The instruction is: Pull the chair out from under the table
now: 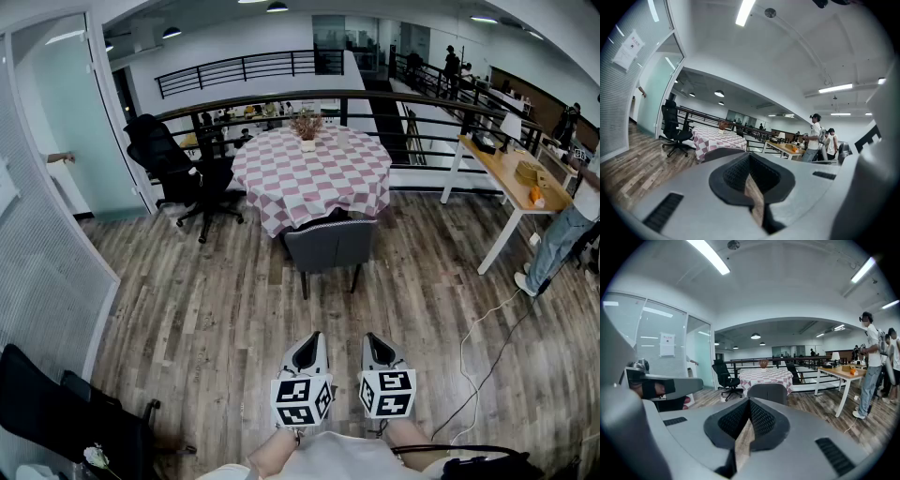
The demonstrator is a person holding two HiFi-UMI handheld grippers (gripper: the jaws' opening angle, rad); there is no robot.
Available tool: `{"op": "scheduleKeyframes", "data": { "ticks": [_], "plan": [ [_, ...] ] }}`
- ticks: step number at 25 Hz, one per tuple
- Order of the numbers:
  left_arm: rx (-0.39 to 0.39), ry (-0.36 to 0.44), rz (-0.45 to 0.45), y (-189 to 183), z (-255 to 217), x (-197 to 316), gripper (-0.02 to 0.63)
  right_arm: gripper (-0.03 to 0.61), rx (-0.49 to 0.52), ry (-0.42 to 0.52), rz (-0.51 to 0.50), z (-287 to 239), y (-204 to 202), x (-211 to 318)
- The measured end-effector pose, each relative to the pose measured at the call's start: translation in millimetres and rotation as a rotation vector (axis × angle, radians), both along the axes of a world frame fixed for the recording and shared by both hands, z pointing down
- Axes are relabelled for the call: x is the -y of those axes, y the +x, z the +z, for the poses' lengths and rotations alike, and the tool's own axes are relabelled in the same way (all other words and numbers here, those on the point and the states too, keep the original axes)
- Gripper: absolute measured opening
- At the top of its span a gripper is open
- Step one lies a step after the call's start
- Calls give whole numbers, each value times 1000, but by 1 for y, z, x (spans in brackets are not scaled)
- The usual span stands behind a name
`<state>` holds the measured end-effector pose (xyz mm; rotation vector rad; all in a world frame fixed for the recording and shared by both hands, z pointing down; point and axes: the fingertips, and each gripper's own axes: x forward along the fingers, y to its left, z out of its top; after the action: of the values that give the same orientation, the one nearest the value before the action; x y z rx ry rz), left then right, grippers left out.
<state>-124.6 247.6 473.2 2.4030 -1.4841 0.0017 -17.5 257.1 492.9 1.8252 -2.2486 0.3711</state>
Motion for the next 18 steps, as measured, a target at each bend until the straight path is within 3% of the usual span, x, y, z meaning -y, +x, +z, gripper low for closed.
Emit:
{"op": "scheduleKeyframes", "data": {
  "ticks": [18],
  "plan": [
    [10, -21, 30, -35, 8, 3, 3, 17, 55, -33, 50, 11, -31, 0]
  ]
}}
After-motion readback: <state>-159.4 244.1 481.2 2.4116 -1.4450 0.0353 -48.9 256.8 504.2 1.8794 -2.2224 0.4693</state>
